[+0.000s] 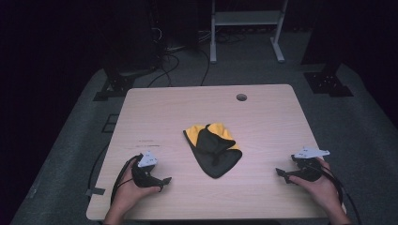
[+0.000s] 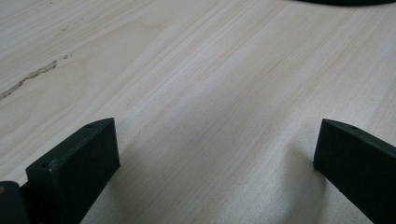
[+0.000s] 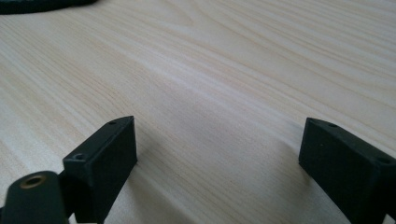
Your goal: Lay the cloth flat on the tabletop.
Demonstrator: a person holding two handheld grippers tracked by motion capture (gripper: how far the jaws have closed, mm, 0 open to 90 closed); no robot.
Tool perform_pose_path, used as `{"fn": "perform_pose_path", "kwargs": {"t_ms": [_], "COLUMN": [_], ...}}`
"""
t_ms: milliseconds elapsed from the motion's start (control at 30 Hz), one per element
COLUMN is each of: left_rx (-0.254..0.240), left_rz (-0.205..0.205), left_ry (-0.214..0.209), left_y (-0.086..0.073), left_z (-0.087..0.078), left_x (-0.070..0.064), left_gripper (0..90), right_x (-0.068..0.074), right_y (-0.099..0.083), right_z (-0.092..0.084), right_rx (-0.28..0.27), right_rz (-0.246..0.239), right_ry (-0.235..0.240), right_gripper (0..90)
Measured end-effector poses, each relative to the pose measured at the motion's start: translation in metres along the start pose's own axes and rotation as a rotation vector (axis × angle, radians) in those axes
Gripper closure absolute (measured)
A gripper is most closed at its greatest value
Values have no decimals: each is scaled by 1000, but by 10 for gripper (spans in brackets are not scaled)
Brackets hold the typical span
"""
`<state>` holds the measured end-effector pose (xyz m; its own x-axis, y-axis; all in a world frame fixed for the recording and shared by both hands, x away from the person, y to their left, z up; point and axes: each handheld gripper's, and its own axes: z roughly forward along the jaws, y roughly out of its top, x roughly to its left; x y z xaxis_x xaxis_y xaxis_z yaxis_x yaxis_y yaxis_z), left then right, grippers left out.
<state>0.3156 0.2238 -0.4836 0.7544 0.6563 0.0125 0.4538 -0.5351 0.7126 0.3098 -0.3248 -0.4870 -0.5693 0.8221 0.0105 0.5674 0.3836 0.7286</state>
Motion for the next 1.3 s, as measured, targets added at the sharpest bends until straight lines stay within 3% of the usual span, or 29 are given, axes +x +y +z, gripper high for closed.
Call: {"fn": "perform_pose_path", "kwargs": {"t_ms": [300, 467, 500, 633, 967, 1300], "left_rx": [0, 0, -1, -2, -2, -1], "left_rz": [-1, 0, -2, -3, -2, -4], "left_ry": [1, 1, 1, 1, 2, 2], "left_y": [0, 0, 0, -1, -1, -1], "left_z": [0, 0, 0, 0, -1, -1], "left_x": [0, 0, 0, -1, -1, -1], "left_gripper": [0, 0, 0, 0, 0, 0], "right_x": [2, 2, 1, 2, 9, 29], "right_y": [4, 5, 9, 16, 31, 60], "right_z": [4, 3, 3, 3, -4, 9], "right_rx": [0, -11, 1, 3, -89, -118], "right_rz": [22, 18, 19, 22, 31, -25], "right_ry": [-24, -15, -8, 19, 98, 176], "right_gripper": [96, 217, 307, 368, 396, 424]}}
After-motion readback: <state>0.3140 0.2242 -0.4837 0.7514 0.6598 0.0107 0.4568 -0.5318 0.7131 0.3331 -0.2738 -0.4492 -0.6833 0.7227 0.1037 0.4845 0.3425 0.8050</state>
